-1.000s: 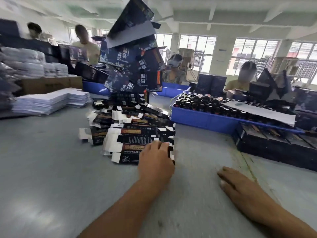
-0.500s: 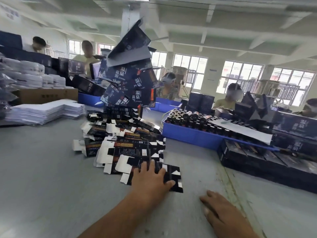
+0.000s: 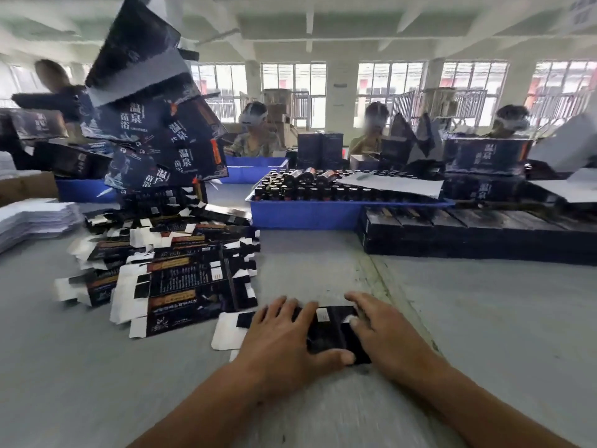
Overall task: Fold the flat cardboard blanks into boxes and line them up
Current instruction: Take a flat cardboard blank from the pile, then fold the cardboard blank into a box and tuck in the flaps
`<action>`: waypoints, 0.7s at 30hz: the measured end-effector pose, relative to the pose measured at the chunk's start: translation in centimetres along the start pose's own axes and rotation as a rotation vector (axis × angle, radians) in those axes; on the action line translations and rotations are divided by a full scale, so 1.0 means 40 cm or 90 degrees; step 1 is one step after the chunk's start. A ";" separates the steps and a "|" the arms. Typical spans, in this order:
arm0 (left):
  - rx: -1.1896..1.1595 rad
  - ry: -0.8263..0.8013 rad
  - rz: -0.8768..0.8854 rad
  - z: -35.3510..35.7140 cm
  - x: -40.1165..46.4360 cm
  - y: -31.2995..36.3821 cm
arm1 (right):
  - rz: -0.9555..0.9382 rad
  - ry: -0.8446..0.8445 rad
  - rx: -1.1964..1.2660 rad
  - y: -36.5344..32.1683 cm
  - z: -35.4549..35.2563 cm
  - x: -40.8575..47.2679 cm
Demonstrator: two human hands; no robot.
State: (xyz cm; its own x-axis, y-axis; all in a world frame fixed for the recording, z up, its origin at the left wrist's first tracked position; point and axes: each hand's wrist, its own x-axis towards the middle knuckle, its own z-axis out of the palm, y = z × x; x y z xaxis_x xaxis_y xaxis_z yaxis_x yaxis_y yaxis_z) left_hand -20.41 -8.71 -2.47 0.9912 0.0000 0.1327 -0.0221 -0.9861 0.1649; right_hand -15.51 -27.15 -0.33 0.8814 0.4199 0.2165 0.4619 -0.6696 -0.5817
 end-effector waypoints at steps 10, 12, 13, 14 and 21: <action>0.011 0.139 0.051 -0.029 0.003 0.001 | 0.087 0.030 0.313 0.026 -0.038 -0.007; 0.017 0.159 0.069 -0.032 0.001 0.001 | 0.103 0.024 0.382 0.025 -0.046 -0.010; 0.016 0.163 0.079 -0.033 -0.001 0.002 | 0.108 0.021 0.406 0.023 -0.050 -0.012; 0.017 0.163 0.089 -0.034 -0.003 0.003 | 0.111 0.021 0.419 0.021 -0.053 -0.013; -0.027 0.057 0.139 -0.038 -0.009 0.017 | 0.144 0.044 0.493 0.027 -0.063 -0.007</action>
State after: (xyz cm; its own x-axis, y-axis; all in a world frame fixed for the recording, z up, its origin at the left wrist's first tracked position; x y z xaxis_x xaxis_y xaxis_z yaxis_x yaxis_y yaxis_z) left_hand -20.96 -9.12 -0.91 0.9470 -0.1953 0.2550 -0.2415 -0.9564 0.1643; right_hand -15.01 -29.56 0.96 0.9612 0.2689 0.0615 0.0938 -0.1091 -0.9896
